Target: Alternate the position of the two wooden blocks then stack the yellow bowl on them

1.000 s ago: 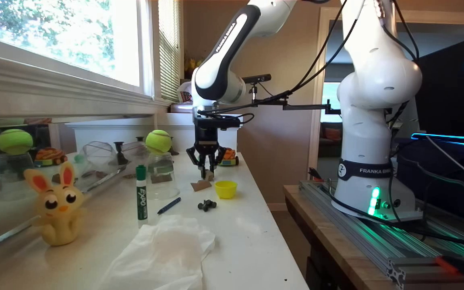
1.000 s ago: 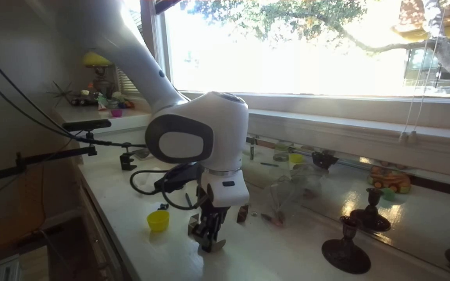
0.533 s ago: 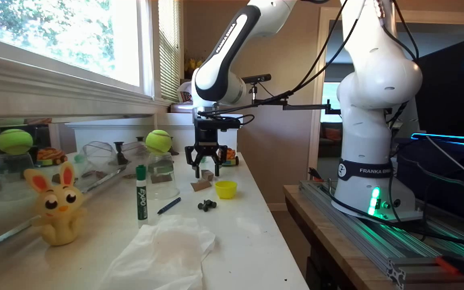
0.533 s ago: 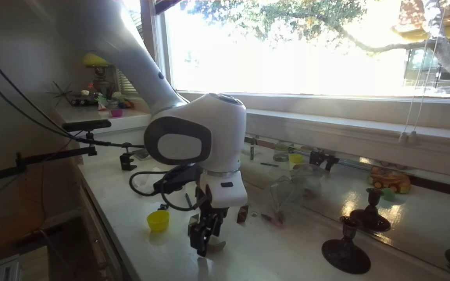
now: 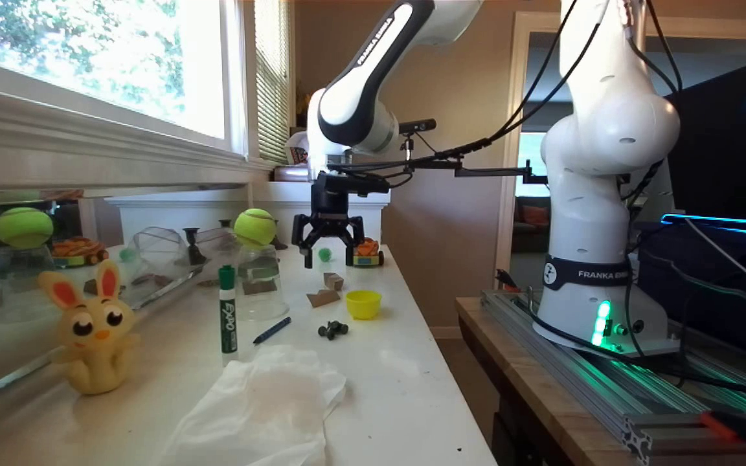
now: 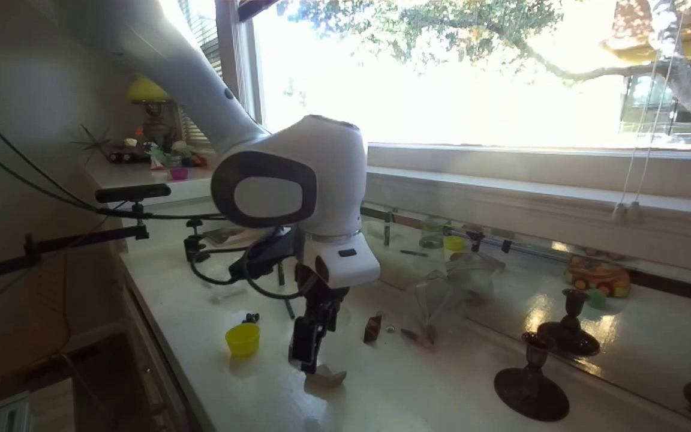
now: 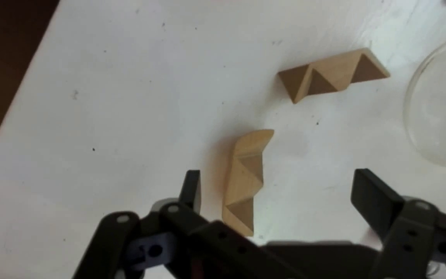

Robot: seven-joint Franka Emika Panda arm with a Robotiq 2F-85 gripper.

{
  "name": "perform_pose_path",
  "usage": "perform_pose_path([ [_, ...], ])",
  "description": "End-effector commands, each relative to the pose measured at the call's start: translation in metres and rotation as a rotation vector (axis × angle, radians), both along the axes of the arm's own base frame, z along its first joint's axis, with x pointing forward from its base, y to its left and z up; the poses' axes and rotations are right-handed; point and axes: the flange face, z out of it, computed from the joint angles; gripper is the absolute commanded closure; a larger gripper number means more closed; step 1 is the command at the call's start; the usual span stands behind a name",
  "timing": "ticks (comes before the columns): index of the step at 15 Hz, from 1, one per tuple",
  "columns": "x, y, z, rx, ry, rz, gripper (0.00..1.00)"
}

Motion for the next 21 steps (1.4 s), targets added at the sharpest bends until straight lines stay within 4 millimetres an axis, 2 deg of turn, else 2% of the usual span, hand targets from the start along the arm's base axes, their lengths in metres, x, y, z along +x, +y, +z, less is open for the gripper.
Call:
perform_pose_path([
  [1, -0.023, 0.008, 0.034, -0.007, -0.021, 0.197, 0.00],
  [5, -0.030, 0.011, 0.052, 0.017, -0.025, 0.410, 0.00],
  [6, -0.019, 0.010, 0.040, 0.018, -0.022, 0.315, 0.00],
  [9, -0.021, 0.011, 0.048, 0.024, -0.030, 0.374, 0.00],
  [18, -0.022, 0.011, 0.047, 0.024, -0.030, 0.383, 0.00],
  [21, -0.012, 0.018, 0.047, -0.020, -0.048, 0.567, 0.00],
])
